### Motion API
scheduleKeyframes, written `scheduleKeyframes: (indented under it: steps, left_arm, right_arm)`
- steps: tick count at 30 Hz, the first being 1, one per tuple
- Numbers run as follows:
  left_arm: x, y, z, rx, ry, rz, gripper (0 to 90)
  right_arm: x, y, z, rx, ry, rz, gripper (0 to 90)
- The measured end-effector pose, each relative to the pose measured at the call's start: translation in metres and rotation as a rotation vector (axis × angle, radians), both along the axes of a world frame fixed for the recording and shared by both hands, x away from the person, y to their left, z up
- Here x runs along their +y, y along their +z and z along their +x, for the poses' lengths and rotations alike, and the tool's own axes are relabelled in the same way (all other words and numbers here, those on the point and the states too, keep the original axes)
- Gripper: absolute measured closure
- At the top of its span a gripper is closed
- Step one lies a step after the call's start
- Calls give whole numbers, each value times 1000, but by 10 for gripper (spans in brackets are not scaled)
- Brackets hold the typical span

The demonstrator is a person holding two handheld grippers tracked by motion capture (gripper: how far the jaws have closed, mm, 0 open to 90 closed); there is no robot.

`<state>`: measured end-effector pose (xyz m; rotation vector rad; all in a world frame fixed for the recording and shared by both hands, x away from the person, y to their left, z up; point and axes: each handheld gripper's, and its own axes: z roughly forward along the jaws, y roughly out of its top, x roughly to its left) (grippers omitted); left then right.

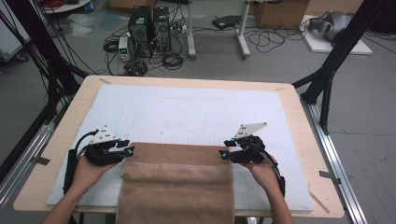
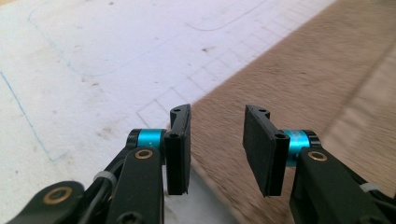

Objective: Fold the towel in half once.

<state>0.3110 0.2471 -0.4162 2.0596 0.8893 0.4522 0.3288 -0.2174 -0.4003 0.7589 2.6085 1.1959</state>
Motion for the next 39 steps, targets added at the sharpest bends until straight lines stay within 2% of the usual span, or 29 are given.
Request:
scheduleKeyframes:
  steps: [6,10,14,15,18,19,22,25,29,34,36,39]
  left_arm:
    - [-3,-12,17,33,21,34,606]
    - [-4,-17,21,76,17,46,556]
    - [-6,-21,25,93,17,61,519]
    - [-6,-23,26,102,20,62,503]
    - [-4,-25,28,125,19,31,489]
    - [-3,-26,28,134,1,18,515]
    - [-4,-25,27,135,-15,19,602]
    - [-4,-25,27,143,-27,11,663]
    - [-5,-25,27,149,-43,1,749]
    - [-6,-23,25,128,-39,19,783]
    - [-5,-22,25,115,-31,20,791]
    - [-4,-20,27,102,-14,-5,798]
  right_arm:
    - [-1,-13,10,26,-26,-22,516]
    - [-3,-20,16,63,-52,-36,492]
    - [-1,-25,20,77,-65,-53,471]
    - [0,-26,21,84,-66,-62,470]
    - [3,-31,23,102,-59,-88,465]
    - [4,-33,23,106,-57,-100,476]
    - [5,-34,23,104,-55,-107,531]
    - [5,-34,24,125,-40,-88,648]
    - [5,-34,24,149,-8,-74,746]
    - [6,-32,24,139,-1,-82,773]
    - [5,-30,24,121,-9,-81,776]
    - [4,-28,25,110,-20,-79,780]
